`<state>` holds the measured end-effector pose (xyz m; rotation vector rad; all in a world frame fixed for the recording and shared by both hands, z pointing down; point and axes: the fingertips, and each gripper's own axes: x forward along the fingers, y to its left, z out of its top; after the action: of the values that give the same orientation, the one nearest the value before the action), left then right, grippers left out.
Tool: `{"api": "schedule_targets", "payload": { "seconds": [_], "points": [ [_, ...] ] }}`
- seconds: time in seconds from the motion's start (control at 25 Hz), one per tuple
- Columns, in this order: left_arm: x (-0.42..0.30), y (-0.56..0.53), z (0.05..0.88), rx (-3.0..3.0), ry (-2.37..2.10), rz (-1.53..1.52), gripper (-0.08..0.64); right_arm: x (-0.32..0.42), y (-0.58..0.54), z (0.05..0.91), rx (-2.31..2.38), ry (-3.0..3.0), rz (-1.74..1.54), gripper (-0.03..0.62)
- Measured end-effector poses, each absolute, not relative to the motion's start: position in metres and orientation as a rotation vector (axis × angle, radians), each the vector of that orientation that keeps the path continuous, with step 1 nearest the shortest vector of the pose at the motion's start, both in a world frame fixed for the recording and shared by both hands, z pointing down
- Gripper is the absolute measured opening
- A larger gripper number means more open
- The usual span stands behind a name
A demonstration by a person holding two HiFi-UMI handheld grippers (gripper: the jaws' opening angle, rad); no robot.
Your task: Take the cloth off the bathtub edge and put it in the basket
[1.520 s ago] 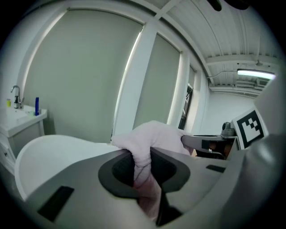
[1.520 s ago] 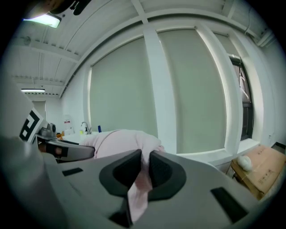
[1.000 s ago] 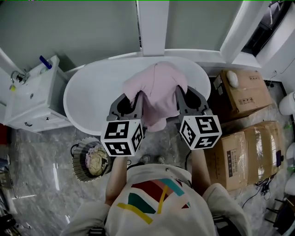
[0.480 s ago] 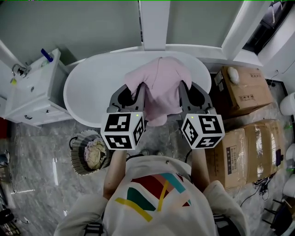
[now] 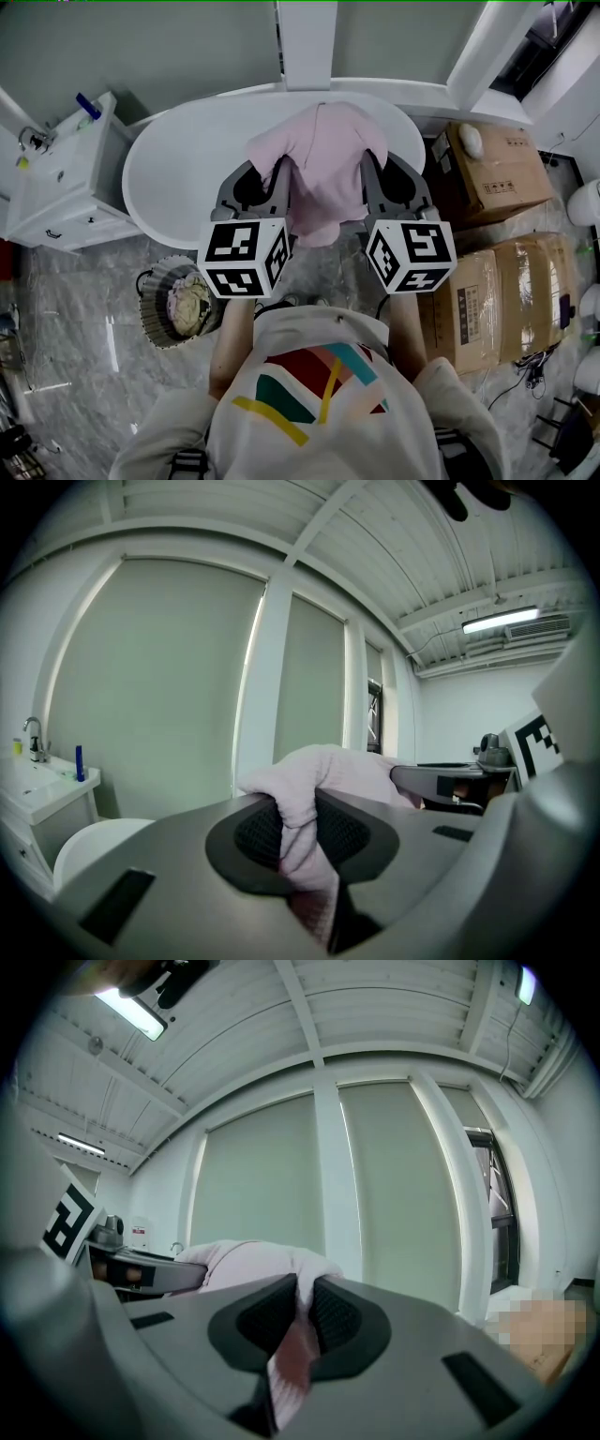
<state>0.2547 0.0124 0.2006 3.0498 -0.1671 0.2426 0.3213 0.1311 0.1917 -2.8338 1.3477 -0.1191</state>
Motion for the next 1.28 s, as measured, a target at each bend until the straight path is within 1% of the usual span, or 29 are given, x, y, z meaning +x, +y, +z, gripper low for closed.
{"api": "schedule_targets", "payload": {
  "seconds": [0.84,1.12,1.28],
  "points": [
    [0.257,0.024,0.197,3.03,-0.249,0.191,0.084,0.327,0.141,0.185,-2.79,1.426,-0.07,0.048],
    [0.233,0.017,0.204,2.996,-0.4,0.17,0.084,0.316,0.126,0.188,-2.679,1.562,-0.047,0.047],
    [0.208,-0.003,0.211,2.982,-0.538,0.183,0.084,0.298,0.101,0.2,-2.596,1.684,-0.104,0.048]
  ]
}}
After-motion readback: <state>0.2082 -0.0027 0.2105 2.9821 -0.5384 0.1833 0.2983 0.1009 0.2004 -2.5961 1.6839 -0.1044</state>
